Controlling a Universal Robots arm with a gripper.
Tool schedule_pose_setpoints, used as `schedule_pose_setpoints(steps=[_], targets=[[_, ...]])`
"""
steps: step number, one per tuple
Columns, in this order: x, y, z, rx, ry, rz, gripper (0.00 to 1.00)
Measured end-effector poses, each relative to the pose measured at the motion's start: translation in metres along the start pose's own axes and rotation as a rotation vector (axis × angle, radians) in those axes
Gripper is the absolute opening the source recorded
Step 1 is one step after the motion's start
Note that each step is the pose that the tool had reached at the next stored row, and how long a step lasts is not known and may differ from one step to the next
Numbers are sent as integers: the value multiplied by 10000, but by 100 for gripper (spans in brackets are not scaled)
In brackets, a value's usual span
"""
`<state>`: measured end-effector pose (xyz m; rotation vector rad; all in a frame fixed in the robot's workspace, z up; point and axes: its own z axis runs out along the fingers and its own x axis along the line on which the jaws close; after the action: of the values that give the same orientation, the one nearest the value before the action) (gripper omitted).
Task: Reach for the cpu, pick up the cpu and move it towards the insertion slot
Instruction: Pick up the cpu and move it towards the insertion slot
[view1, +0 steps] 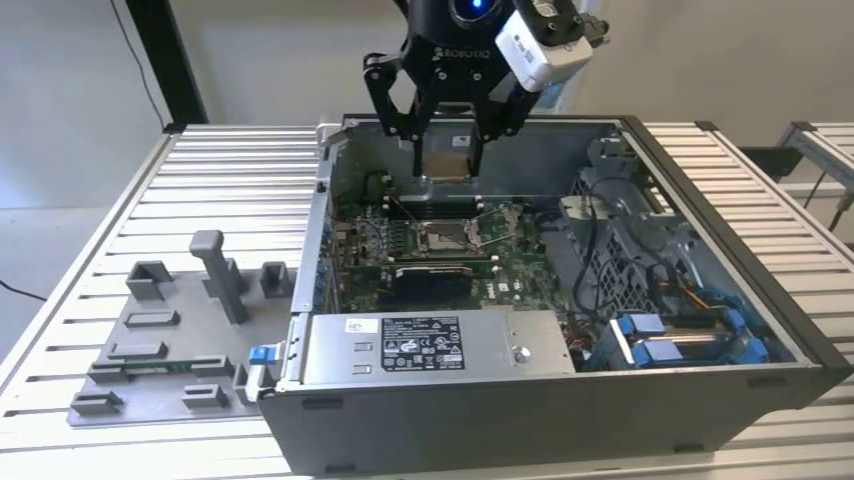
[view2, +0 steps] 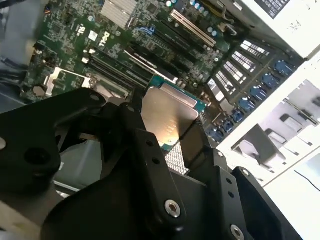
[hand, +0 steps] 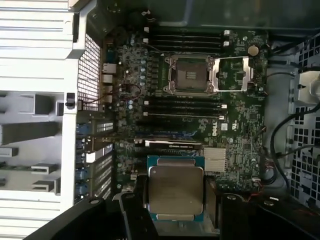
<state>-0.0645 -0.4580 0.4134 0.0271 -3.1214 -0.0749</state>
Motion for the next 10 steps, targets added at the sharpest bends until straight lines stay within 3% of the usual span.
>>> schedule_pose_setpoints(steps=[2,5,10], targets=[[-71,2,15,8,-2,1,0],[-142,46,51,77,1,2,0],[-177,238,118,180,3,4,0]])
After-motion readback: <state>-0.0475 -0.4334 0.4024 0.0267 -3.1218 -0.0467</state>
